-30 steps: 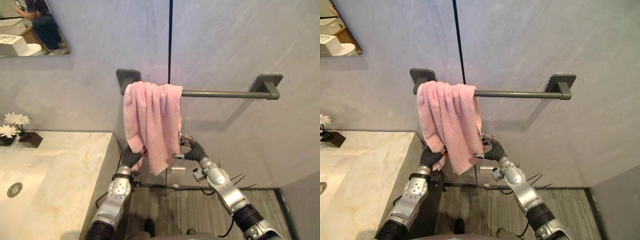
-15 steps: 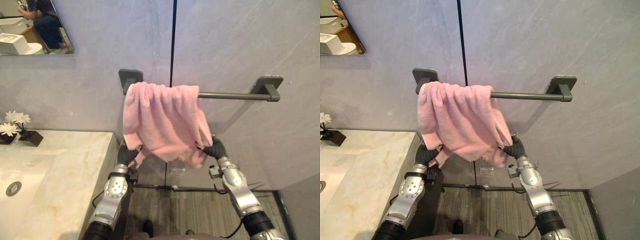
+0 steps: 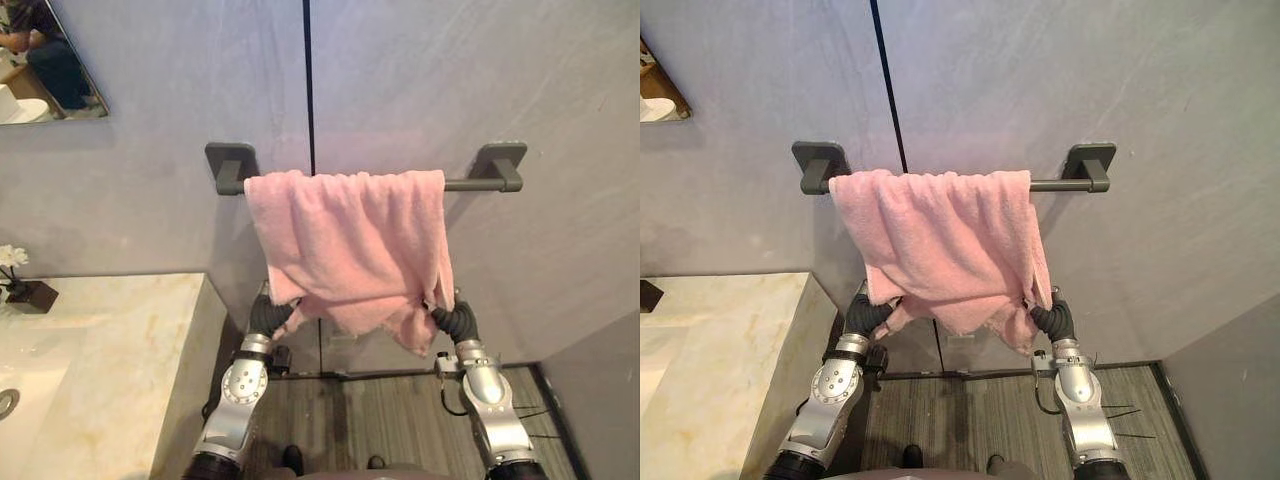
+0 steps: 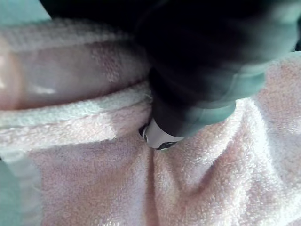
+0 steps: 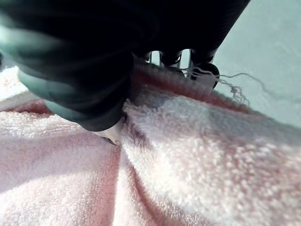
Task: Organize washtable
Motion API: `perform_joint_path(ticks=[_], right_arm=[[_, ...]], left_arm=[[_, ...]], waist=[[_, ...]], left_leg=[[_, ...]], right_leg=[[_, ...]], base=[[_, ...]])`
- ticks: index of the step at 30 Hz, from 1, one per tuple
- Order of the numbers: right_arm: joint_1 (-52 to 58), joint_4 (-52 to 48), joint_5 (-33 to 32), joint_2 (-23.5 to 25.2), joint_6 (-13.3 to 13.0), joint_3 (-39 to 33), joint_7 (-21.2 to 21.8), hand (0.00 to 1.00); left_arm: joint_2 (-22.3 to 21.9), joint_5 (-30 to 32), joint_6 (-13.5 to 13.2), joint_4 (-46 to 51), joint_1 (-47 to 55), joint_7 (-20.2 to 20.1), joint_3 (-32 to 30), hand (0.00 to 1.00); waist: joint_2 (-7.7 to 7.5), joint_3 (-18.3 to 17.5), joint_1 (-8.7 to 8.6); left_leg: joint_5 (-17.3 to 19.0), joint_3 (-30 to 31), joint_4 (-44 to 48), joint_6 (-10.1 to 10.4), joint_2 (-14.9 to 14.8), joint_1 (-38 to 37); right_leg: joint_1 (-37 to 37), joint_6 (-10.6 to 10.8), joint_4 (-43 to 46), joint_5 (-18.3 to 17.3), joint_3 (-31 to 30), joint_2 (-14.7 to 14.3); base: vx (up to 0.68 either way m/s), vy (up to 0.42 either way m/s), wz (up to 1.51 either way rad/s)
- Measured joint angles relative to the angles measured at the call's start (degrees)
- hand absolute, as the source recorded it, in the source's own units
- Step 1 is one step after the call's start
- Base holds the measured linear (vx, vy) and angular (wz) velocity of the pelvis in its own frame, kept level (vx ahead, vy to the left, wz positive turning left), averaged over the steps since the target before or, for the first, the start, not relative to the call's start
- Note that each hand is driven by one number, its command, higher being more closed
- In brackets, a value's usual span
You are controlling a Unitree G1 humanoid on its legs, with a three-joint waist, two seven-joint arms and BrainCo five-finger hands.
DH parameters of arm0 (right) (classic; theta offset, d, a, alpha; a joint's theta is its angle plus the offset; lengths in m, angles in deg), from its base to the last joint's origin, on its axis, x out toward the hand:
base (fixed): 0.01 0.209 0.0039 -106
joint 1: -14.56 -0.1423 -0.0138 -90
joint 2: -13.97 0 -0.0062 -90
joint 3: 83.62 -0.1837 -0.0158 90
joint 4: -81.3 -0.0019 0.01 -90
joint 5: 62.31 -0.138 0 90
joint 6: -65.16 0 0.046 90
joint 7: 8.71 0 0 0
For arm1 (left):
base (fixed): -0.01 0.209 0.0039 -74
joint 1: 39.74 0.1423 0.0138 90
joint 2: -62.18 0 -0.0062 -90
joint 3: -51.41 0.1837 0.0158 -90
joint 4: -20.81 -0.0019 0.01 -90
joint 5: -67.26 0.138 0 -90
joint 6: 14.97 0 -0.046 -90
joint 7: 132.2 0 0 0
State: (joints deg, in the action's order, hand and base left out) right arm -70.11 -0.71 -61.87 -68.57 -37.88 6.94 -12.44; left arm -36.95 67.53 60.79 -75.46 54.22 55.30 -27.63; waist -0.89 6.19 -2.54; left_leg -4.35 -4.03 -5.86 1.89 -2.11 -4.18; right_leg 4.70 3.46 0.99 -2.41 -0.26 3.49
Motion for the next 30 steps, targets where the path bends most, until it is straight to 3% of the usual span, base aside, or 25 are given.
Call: perform_joint_path(ticks=[13, 19, 20, 21, 30], right_arm=[[-6.2, 9.5, -0.4, 4.8, -0.6, -2.4, -1.2, 1.00], [-8.0, 13.4, -0.6, 6.0, -0.8, -2.5, -1.2, 1.00], [-8.3, 13.8, -0.6, 6.0, -0.8, -2.5, -1.2, 0.00], [-8.5, 14.4, -0.6, 6.0, -0.8, -2.6, -1.2, 0.00], [-8.4, 18.5, -0.6, 5.9, -0.4, -3.0, -2.9, 0.00]], left_arm=[[-1.2, -2.2, 0.3, -7.3, 0.1, -0.1, -0.4, 1.00], [-2.5, -3.1, 0.4, -10.5, -0.1, -0.1, -1.6, 1.00], [-2.7, -3.1, 0.4, -10.9, -0.1, -0.1, -1.8, 1.00], [-3.0, -3.1, 0.3, -11.6, -0.1, -0.1, -2.1, 0.00], [-3.3, -3.1, 0.6, -12.7, 0.0, 0.8, -4.7, 0.00]], waist=[[0.31, 0.0, -0.02], [1.13, -0.3, -0.02], [1.34, -0.4, 0.00], [1.52, -0.5, 0.04], [1.28, -0.5, 0.08]], left_leg=[[-0.1, -0.3, 0.0, -0.3, 0.2, 0.0], [-0.1, -0.2, -0.1, -0.3, 0.2, -0.6], [-0.1, -0.2, -0.1, -0.3, 0.2, -0.6], [-0.1, -0.1, -0.1, -0.3, 0.2, -0.6], [-0.1, 0.6, -0.1, -0.2, 0.2, -0.8]], right_leg=[[0.3, 0.1, -0.5, 0.2, 0.1, -0.2], [1.2, 0.1, -1.2, 0.2, 0.3, -0.2], [1.2, 0.2, -1.2, 0.1, 0.3, -0.2], [1.3, 0.2, -1.2, 0.1, 0.4, -0.2], [2.3, 0.1, -1.8, 0.2, 1.3, -0.2]], base=[[0.00, -0.002, 0.00], [0.00, -0.001, 0.01], [0.00, 0.000, 0.00], [-0.01, -0.010, 0.03], [0.00, -0.008, 0.05]])
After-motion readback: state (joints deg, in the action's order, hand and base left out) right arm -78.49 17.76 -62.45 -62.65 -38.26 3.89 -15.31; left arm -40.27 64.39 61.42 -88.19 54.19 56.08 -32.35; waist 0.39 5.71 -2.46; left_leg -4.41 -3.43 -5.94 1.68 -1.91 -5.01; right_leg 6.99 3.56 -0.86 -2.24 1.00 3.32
